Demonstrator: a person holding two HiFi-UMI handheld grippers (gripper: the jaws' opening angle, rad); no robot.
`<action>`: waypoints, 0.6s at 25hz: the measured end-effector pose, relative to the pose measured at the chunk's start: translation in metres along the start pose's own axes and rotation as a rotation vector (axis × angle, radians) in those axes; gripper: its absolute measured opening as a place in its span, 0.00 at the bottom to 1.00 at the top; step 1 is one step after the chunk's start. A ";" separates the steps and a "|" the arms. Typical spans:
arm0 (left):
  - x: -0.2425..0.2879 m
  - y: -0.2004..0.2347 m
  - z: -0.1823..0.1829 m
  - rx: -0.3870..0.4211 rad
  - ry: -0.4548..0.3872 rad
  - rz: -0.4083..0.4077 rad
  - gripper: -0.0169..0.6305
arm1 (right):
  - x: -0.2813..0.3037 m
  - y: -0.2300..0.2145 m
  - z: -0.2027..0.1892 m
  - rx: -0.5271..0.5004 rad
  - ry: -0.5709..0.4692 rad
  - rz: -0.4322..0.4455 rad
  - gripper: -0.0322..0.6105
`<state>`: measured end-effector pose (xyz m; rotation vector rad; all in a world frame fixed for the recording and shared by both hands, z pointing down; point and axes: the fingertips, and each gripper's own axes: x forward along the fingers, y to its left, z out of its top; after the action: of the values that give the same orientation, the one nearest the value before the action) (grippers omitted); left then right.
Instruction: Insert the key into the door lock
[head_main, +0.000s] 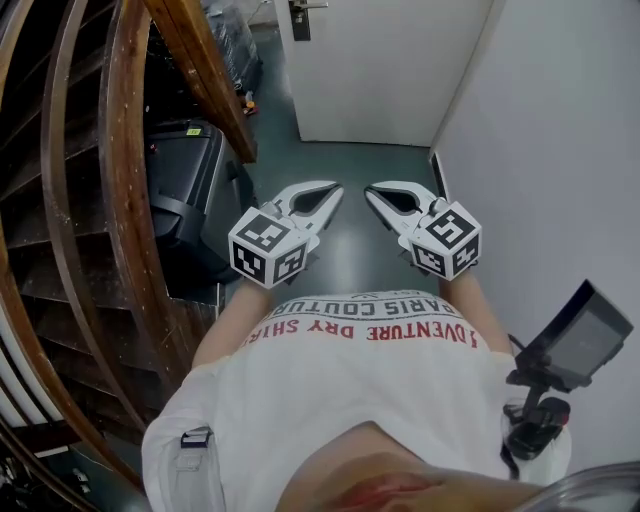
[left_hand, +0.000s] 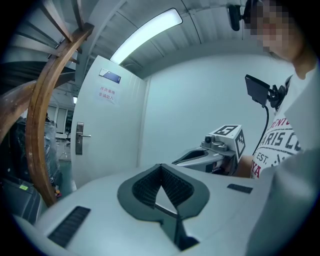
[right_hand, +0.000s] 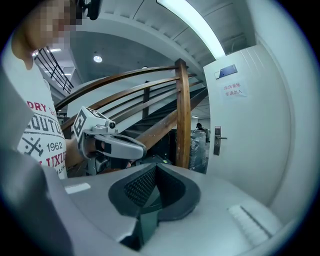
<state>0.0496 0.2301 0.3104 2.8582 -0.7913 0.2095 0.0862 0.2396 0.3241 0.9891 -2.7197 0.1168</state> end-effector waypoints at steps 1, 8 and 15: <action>-0.001 0.000 0.002 0.005 0.000 0.001 0.03 | 0.000 0.000 0.001 0.000 -0.002 0.000 0.05; -0.004 0.001 0.007 0.016 0.005 0.007 0.03 | 0.003 0.001 0.007 -0.008 -0.006 0.004 0.05; -0.008 -0.007 0.011 0.023 0.006 0.008 0.03 | -0.004 0.005 0.011 -0.018 -0.004 0.012 0.05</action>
<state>0.0474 0.2374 0.2975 2.8746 -0.8051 0.2295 0.0831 0.2444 0.3130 0.9695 -2.7261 0.0924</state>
